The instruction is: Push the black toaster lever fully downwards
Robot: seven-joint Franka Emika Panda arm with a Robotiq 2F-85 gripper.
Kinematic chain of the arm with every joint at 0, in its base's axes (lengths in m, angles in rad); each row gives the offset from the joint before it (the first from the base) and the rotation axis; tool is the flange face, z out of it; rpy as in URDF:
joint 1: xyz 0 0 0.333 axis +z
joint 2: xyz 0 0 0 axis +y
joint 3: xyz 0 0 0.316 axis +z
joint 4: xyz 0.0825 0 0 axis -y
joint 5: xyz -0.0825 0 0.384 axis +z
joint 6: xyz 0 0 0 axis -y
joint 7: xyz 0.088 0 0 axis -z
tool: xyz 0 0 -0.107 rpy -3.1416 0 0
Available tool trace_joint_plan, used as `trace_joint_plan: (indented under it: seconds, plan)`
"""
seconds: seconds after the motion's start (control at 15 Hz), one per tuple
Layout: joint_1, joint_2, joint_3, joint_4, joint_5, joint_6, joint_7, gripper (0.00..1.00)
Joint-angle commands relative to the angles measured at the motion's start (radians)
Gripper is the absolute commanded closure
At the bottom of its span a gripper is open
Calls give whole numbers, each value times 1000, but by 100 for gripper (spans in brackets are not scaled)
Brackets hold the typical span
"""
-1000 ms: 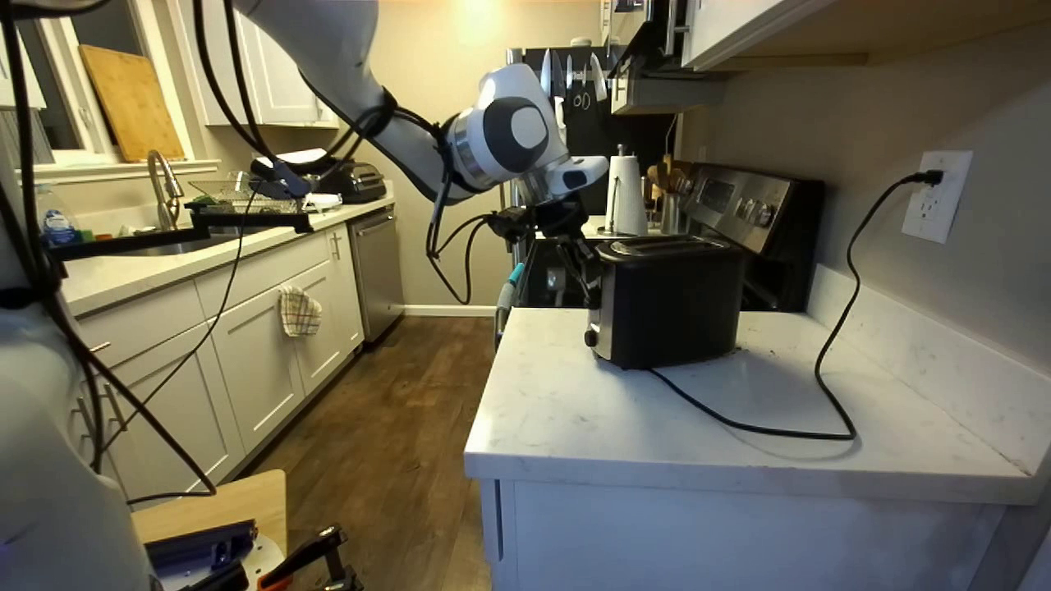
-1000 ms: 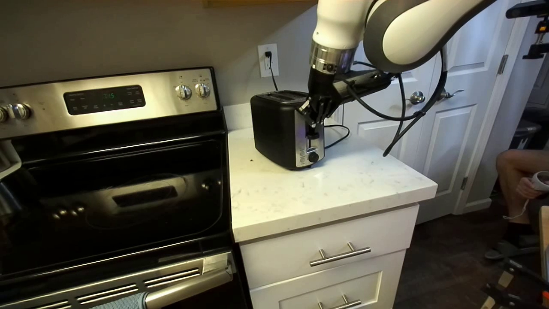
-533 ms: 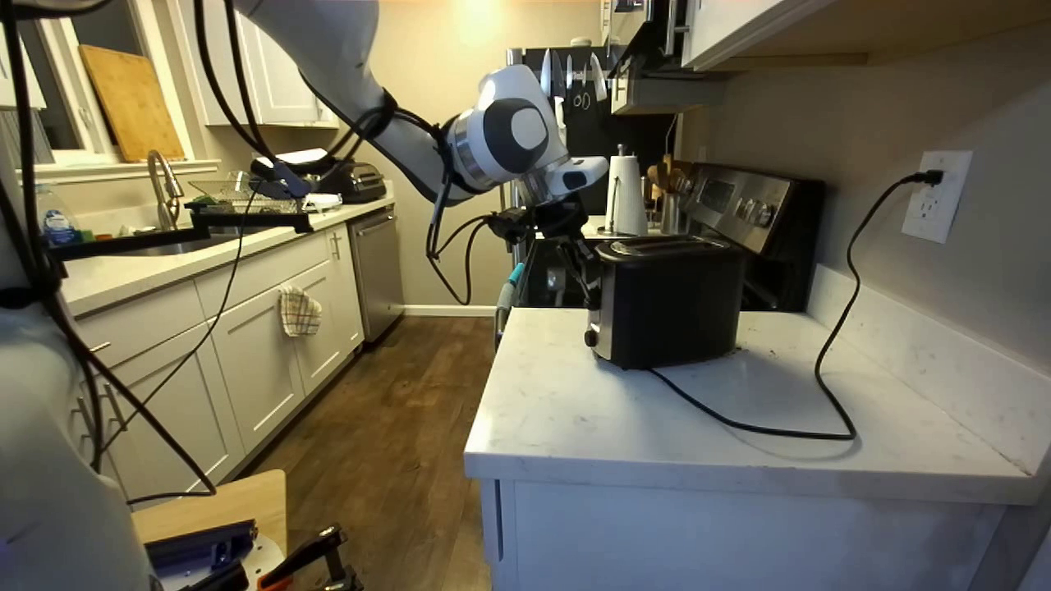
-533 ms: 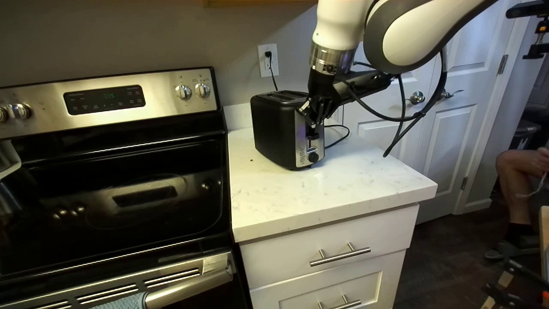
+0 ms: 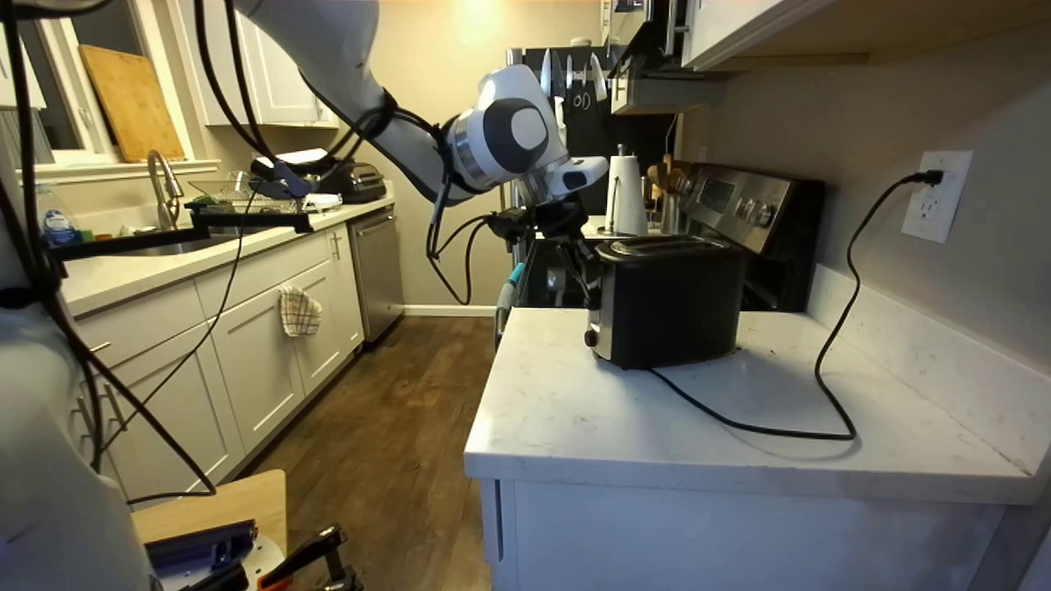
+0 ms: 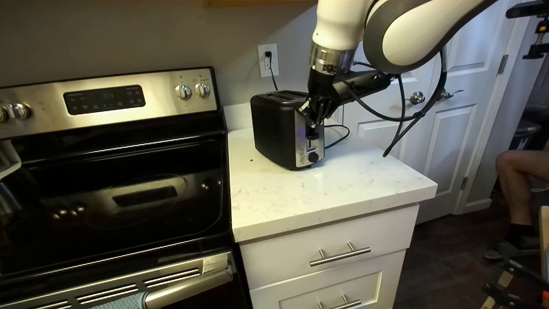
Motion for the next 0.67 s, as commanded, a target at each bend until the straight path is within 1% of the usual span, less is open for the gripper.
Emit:
trace_joint_plan:
  seconds: [0.0, 0.33, 0.6]
  plan:
    - [5, 8, -13, -26, 5, 42, -4, 100]
    - [2, 31, -22, -41, -3, 70, -1, 100]
    - [2, 63, -34, -57, -3, 114, -1, 100]
